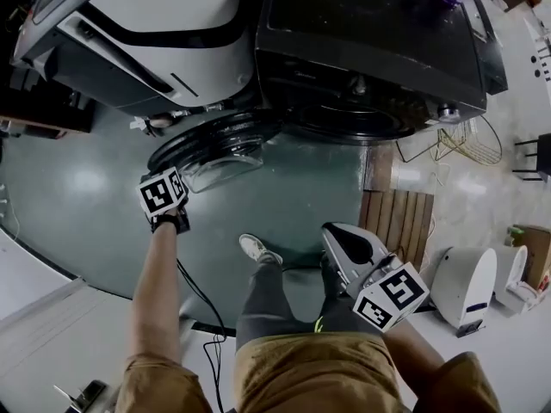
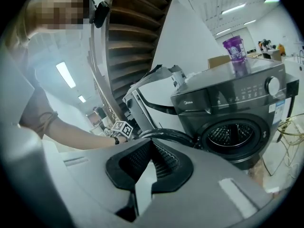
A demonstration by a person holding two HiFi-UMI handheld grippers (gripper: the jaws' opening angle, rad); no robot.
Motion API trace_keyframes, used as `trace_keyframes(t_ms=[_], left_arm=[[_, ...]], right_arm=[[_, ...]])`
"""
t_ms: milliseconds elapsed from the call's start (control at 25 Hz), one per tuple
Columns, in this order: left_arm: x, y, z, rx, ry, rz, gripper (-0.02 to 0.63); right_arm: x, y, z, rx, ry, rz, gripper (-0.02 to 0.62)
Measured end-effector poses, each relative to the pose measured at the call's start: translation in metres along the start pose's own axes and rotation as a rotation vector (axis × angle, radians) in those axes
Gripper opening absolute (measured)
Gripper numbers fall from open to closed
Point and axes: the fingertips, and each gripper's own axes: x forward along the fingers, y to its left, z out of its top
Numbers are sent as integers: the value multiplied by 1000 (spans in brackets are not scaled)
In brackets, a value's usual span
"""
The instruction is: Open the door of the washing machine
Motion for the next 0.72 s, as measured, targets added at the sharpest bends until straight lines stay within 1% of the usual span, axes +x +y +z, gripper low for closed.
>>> trace_keyframes(t_ms=[80,120,280,440,560,720], left_arm=[[-17,-18,1,3,-14,-24,67],[-25,-29,2,7,-20,-40,63],[-57,-80,4,38,-40,-108,61],[-89,-134,12,62,-86,-199,61],[-119,-169,19,89,-145,-253,61],[-174,-214,42,131,-276,-333,61]], right_arm=[[-14,-5,10,-4,-21,-15,5],[-22,-9,15,-7,-32,-25,5],[-57,-24,35,-14,-79,-63,5],[-95,-49,47,-6,-125,-118,5],[-125,-68,54,1,-161,-171,5],[-164,-86,65,-3,-208,-227,5]])
